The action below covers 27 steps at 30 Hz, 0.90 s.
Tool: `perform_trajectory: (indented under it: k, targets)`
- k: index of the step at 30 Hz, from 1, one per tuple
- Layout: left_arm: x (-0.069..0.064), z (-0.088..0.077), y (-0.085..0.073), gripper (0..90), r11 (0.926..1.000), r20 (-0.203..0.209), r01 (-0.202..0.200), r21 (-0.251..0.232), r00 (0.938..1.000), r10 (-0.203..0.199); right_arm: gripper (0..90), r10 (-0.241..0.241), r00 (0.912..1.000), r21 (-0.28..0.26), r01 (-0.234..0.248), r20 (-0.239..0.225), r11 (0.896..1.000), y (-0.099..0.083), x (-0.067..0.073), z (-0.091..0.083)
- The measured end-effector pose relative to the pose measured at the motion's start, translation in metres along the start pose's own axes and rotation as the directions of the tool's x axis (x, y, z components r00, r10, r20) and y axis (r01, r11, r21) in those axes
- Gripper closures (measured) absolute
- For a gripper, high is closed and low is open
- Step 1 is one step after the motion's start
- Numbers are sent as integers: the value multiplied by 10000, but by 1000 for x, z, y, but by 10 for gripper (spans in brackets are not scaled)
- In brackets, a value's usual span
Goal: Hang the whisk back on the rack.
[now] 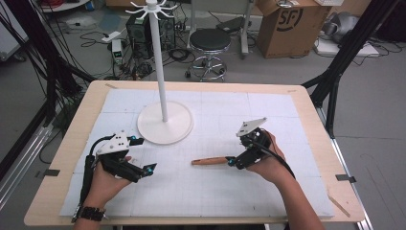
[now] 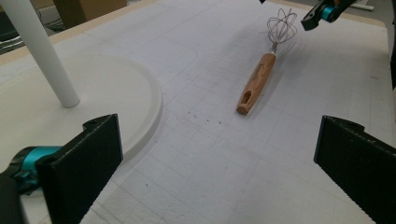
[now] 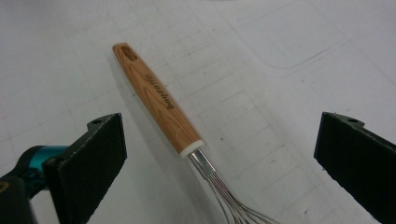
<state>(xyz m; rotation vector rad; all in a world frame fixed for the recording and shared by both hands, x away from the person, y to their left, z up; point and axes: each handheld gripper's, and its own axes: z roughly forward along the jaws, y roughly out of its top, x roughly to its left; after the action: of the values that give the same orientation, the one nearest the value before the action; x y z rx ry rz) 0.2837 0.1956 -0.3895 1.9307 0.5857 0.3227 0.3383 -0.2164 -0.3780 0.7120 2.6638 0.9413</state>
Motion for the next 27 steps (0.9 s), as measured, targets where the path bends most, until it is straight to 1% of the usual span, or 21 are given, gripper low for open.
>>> perform_trajectory:
  k: [1, 2, 3, 5, 7, 8, 10, 12, 14, 16, 18, 23, 25, 26, 27]
  targets:
    - [0, 0, 0, 17, 10000, 17, 6, -21, 10000, -6, 13, -102, 9999, 211, 103, -26, 9997, 1, 0, 4]
    - [1, -1, 0, 16, 10000, -35, 15, -3, 10000, -15, 17, -117, 9999, 389, 120, -79, 9992, 3, 1, 8]
    - [2, -1, -1, 17, 10000, 4, 10, -26, 10000, -10, 27, -92, 9999, 540, 97, -92, 9985, 4, 2, 12]
    - [2, -2, -1, 17, 10000, -34, 43, -41, 10000, -43, 47, -218, 9996, 844, 233, -183, 9962, 5, 2, 18]
    - [3, -2, -2, 17, 10000, -57, 60, -17, 10000, -60, 62, -333, 9993, 1017, 347, -157, 9942, 6, 2, 24]
    - [3, -2, -2, 17, 10000, -59, 65, -34, 10000, -65, 82, -309, 9992, 1162, 337, -258, 9926, 7, 2, 26]
    - [3, -2, -3, 17, 10000, -59, 58, -15, 10000, -58, 156, -359, 9985, 1374, 411, -404, 9897, 7, 1, 29]
    - [3, -2, -3, 17, 10000, -55, 64, -11, 10000, -64, 165, -336, 9981, 1607, 415, -516, 9861, 7, 1, 33]
    - [3, -1, -3, 16, 10000, -64, 90, -8, 9999, -90, 245, -352, 9971, 1885, 474, -679, 9809, 7, 2, 37]
    - [3, -1, -3, 16, 10000, -77, 98, 5, 9999, -98, 280, -273, 9957, 2146, 458, -888, 9756, 6, 1, 40]
    - [3, 0, -3, 17, 10000, -60, 50, 36, 10000, -50, 332, -280, 9950, 2353, 500, -961, 9706, 6, 2, 44]
    - [3, -1, -3, 16, 10000, -90, 68, 50, 9999, -67, 422, -485, 9922, 2616, 773, -1146, 9621, 7, 6, 51]
    - [3, 0, -4, 17, 9999, -100, 117, 48, 9999, -116, 469, -375, 9917, 2830, 713, -1229, 9565, 8, 7, 53]
    - [3, -1, -4, 17, 9999, -87, 110, 43, 9999, -109, 507, -420, 9902, 2866, 790, -1330, 9548, 8, 7, 55]
    - [3, -1, -4, 17, 9999, -87, 107, 40, 9999, -107, 507, -420, 9902, 2866, 790, -1330, 9548, 8, 7, 55]
